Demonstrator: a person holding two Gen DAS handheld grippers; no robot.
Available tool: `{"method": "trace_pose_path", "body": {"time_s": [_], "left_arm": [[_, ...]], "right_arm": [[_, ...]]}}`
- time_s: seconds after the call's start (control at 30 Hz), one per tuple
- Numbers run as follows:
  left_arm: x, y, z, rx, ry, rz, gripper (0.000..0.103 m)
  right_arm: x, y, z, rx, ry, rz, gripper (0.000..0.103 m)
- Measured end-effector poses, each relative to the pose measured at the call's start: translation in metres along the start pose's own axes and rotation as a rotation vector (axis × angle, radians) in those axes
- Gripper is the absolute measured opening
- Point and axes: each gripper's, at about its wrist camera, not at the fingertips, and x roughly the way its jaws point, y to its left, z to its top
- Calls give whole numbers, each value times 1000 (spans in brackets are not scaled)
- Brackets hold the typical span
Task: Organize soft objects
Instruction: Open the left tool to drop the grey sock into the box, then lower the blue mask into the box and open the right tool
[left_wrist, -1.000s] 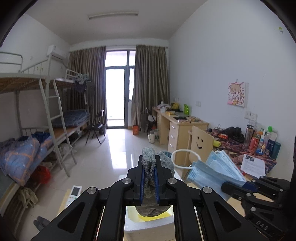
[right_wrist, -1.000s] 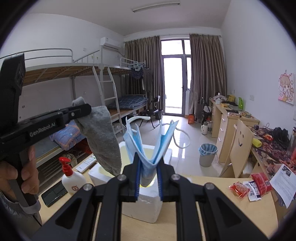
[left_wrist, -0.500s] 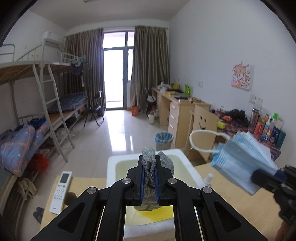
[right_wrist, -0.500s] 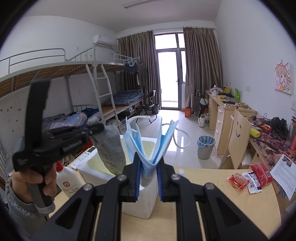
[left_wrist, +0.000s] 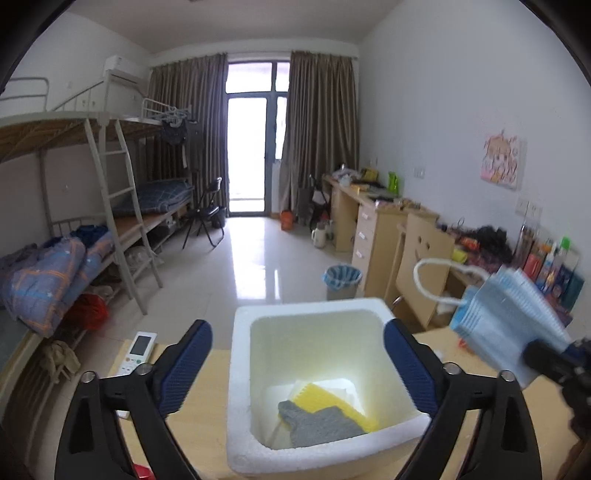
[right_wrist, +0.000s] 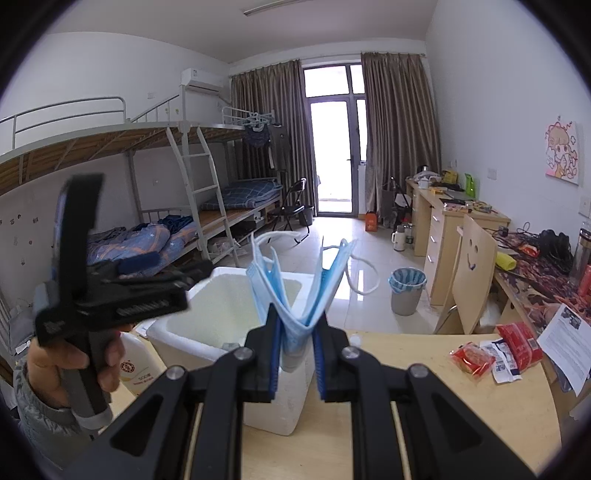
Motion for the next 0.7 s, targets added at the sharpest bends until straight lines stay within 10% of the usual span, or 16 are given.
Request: {"method": "trace_pose_path", "body": {"time_s": [0.7], "left_arm": [[-63, 21, 3, 5, -113, 89, 102]], "right_arm": [[5, 27, 3, -39, 11, 40, 19]]}}
